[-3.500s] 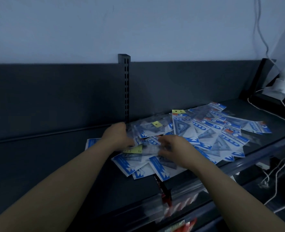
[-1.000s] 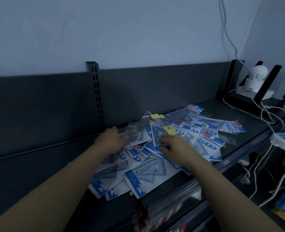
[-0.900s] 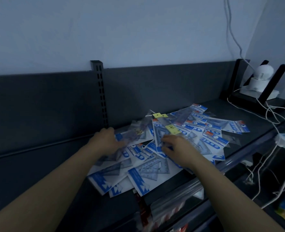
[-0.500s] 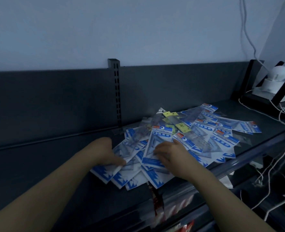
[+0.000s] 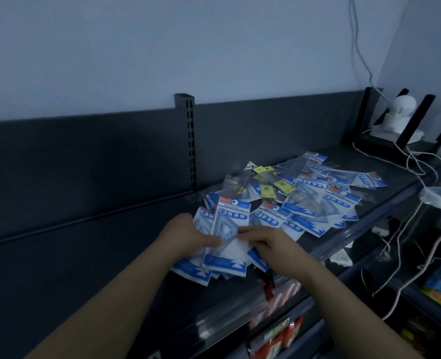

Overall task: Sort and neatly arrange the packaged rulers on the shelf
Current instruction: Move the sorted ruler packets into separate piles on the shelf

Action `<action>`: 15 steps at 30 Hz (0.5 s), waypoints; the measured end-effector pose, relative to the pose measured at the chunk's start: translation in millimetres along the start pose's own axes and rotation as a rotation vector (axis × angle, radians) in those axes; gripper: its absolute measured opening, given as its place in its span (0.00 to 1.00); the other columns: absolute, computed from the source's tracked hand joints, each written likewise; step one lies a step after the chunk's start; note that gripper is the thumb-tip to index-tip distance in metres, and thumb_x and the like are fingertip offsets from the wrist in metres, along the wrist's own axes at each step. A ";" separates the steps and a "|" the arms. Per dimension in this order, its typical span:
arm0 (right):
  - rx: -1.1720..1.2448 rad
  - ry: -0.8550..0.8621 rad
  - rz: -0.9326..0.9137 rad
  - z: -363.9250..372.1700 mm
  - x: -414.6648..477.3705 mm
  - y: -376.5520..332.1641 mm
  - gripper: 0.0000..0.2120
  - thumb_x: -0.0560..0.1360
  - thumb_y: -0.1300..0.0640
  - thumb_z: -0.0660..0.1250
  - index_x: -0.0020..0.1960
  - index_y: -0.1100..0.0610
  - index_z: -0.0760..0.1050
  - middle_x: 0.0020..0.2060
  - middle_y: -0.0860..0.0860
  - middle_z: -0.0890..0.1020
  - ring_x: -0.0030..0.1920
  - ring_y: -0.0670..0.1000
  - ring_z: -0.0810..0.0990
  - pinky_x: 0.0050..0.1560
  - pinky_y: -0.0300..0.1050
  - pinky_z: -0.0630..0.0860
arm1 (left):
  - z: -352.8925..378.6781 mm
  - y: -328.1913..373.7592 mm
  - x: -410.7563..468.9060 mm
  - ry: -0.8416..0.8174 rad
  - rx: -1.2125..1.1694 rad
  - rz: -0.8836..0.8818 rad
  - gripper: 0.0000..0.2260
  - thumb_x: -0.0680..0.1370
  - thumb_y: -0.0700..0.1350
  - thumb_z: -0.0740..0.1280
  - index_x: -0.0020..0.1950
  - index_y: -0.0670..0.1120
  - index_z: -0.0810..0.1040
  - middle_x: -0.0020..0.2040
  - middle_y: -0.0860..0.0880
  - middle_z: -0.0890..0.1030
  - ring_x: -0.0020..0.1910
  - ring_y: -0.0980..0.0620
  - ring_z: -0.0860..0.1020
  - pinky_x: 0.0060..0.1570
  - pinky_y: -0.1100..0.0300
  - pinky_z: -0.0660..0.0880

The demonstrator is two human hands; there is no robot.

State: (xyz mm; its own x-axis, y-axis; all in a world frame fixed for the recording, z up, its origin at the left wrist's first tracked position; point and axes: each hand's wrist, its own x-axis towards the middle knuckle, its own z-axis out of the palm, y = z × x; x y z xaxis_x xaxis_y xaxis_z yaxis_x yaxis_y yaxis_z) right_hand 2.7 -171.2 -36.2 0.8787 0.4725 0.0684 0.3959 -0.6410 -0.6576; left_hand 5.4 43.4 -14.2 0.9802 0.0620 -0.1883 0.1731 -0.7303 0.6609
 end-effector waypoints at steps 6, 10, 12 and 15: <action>-0.014 0.423 0.279 13.7 -5.0 1.3 0.16 0.79 0.65 0.55 0.61 0.58 0.77 0.58 0.47 0.76 0.49 0.50 0.81 0.53 0.46 0.78 | 7.0 1.7 -9.5 0.008 0.020 0.021 0.32 0.61 0.47 0.82 0.59 0.44 0.71 0.55 0.49 0.75 0.51 0.51 0.75 0.46 0.60 0.73; -0.265 0.344 0.297 19.7 -14.6 1.7 0.14 0.76 0.66 0.55 0.53 0.60 0.78 0.53 0.57 0.81 0.52 0.58 0.78 0.51 0.53 0.76 | -0.8 -9.3 -8.3 -0.042 -0.104 -0.006 0.29 0.61 0.44 0.82 0.57 0.44 0.74 0.53 0.50 0.78 0.50 0.52 0.77 0.47 0.59 0.74; -0.224 0.317 0.272 21.6 -16.8 -5.0 0.16 0.77 0.67 0.55 0.57 0.60 0.79 0.59 0.55 0.80 0.58 0.57 0.77 0.58 0.52 0.74 | -4.4 -18.4 -5.7 -0.091 -0.184 -0.015 0.24 0.60 0.41 0.81 0.53 0.43 0.78 0.51 0.49 0.82 0.48 0.51 0.80 0.50 0.55 0.78; -0.121 0.279 0.249 25.2 -18.1 -11.7 0.19 0.77 0.68 0.55 0.59 0.57 0.79 0.62 0.49 0.78 0.62 0.50 0.75 0.64 0.42 0.70 | -13.5 -28.5 -6.8 -0.149 -0.315 -0.034 0.15 0.65 0.36 0.77 0.50 0.40 0.82 0.49 0.42 0.84 0.47 0.46 0.82 0.50 0.51 0.80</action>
State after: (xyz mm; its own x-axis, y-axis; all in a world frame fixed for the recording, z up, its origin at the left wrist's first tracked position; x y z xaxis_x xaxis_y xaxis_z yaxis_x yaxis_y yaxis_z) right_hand -24.6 -157.0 -48.6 0.9839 0.1216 0.1307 0.1757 -0.7900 -0.5875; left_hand -4.8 73.0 -21.9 0.9524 -0.0340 -0.3028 0.2497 -0.4823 0.8397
